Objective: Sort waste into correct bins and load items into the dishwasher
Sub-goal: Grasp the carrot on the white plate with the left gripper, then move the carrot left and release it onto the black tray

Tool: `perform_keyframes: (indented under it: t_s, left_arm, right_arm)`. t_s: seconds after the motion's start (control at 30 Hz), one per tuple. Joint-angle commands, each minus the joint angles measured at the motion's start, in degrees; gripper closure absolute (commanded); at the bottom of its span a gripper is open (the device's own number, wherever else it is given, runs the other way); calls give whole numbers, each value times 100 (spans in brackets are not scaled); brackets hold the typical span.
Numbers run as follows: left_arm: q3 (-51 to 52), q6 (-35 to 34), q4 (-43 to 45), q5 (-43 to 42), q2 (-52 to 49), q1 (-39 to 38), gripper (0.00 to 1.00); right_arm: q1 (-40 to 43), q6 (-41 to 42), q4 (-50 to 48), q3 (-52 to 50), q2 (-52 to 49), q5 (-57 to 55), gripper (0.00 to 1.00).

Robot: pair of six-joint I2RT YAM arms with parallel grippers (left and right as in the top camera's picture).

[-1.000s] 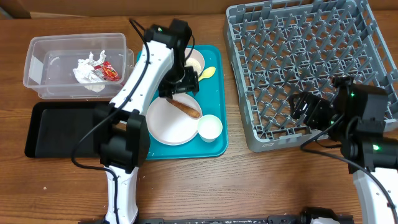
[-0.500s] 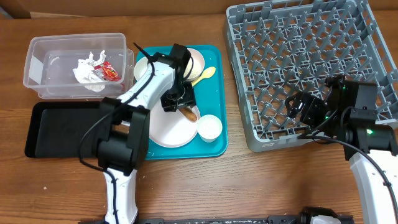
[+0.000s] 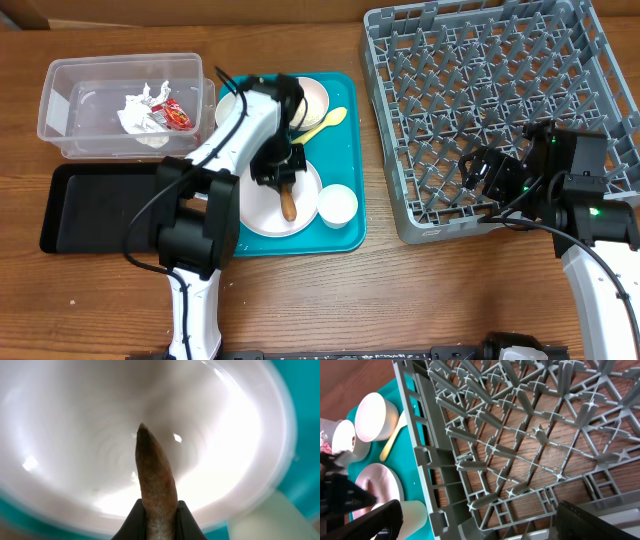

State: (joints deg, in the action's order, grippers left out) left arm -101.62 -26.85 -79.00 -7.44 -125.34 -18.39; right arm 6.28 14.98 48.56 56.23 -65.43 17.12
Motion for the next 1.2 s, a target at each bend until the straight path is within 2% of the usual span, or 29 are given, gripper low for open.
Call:
perform_keyframes:
  t_s: [0.0, 0.1, 0.17, 0.2, 0.33, 0.43, 0.57, 0.6, 0.7, 0.97, 1.1, 1.17]
  left_arm:
    - [-1523, 533, -872, 109, 39, 184, 96]
    - [-2859, 570, -1779, 498, 44, 361, 96]
    - [-3316, 946, -1784, 201, 256, 514, 96]
    - [-3460, 927, -1784, 173, 378, 605, 96]
    - [-3477, 931, -1784, 146, 1248, 1119, 96]
    - [-3110, 927, -1784, 323, 2044, 1593, 96]
    - [-1961, 501, -1781, 1080, 3167, 2413, 96]
    - [-1228, 273, -1746, 1281, 3595, 2887, 96]
    - [289, 256, -1178, 1185, 4037, 3731, 96]
    - [2911, -94, 970, 887, 3853, 4629, 96]
    - [3805, -173, 2179, 1080, 3609, 4896, 94]
    - [4153, -173, 2861, 1099, 3458, 5029, 90]
  right_arm:
    - [17, -22, -83, 116, -7, -52, 0]
    - [17, -22, -138, 116, -7, -50, 0]
    - [17, -22, -199, 116, -7, -50, 0]
    - [17, -22, -223, 116, -7, -50, 0]
    - [17, -22, -321, 116, -7, -50, 0]
    - [17, -22, -352, 116, -7, -50, 0]
    - [17, -20, -354, 116, -7, -50, 0]
    - [17, -20, -352, 116, -7, -50, 0]
    - [17, -20, -352, 116, -7, -50, 0]
    - [17, -20, -341, 116, -7, -48, 0]
    - [17, -17, -341, 116, -7, -48, 0]
    - [17, -17, -339, 116, -7, -50, 0]
